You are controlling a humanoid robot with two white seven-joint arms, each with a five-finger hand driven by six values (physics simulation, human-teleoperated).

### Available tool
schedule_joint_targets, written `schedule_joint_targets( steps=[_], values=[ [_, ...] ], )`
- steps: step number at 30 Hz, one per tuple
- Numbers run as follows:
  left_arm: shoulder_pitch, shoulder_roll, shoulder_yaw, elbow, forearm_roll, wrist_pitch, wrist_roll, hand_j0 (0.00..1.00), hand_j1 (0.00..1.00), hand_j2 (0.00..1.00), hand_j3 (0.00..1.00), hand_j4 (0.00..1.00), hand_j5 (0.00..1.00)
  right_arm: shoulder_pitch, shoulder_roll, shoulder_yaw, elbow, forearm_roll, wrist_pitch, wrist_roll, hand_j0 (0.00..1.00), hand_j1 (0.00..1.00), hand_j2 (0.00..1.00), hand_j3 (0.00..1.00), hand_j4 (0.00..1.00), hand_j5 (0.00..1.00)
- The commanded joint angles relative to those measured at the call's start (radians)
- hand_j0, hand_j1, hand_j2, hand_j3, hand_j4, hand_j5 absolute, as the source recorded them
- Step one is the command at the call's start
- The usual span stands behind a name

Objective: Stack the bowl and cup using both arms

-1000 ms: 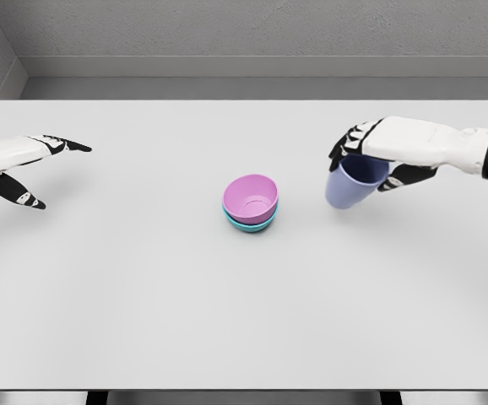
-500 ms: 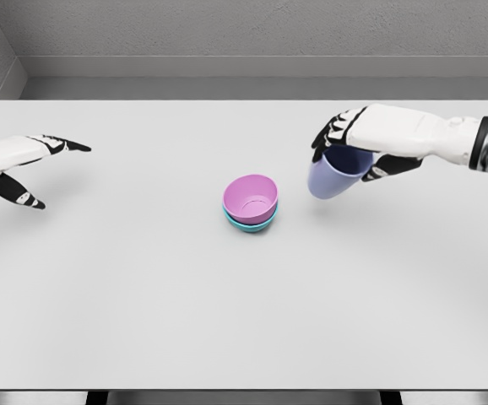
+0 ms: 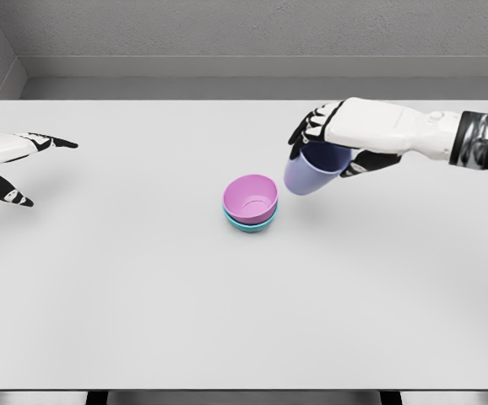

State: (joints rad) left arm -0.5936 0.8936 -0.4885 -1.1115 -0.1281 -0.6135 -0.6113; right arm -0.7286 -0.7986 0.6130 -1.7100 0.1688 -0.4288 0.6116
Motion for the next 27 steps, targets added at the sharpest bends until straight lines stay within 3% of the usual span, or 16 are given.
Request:
schedule_joint_targets(
  steps=[1, 9, 27],
  values=[
    [0.0, 0.002, 0.001, 0.001, 0.007, 0.003, 0.0, 1.0, 1.0, 1.0, 1.0, 1.0, 1.0, -0.002, 0.012, 0.001, -0.002, -0.005, 0.002, -0.001, 0.63, 0.63, 0.63, 0.63, 0.63, 0.63],
    [0.0, 0.001, 0.001, 0.001, 0.007, 0.003, 0.0, 1.0, 1.0, 1.0, 1.0, 1.0, 1.0, -0.021, 0.029, 0.002, -0.039, -0.005, 0.012, -0.001, 0.63, 0.63, 0.63, 0.63, 0.63, 0.63],
    [0.002, 0.001, 0.001, 0.001, 0.007, 0.003, 0.0, 1.0, 1.0, 1.0, 1.0, 1.0, 1.0, -0.09, 0.101, 0.094, 0.0, 0.005, 0.015, -0.001, 0.63, 0.63, 0.63, 0.63, 0.63, 0.63]
  ],
)
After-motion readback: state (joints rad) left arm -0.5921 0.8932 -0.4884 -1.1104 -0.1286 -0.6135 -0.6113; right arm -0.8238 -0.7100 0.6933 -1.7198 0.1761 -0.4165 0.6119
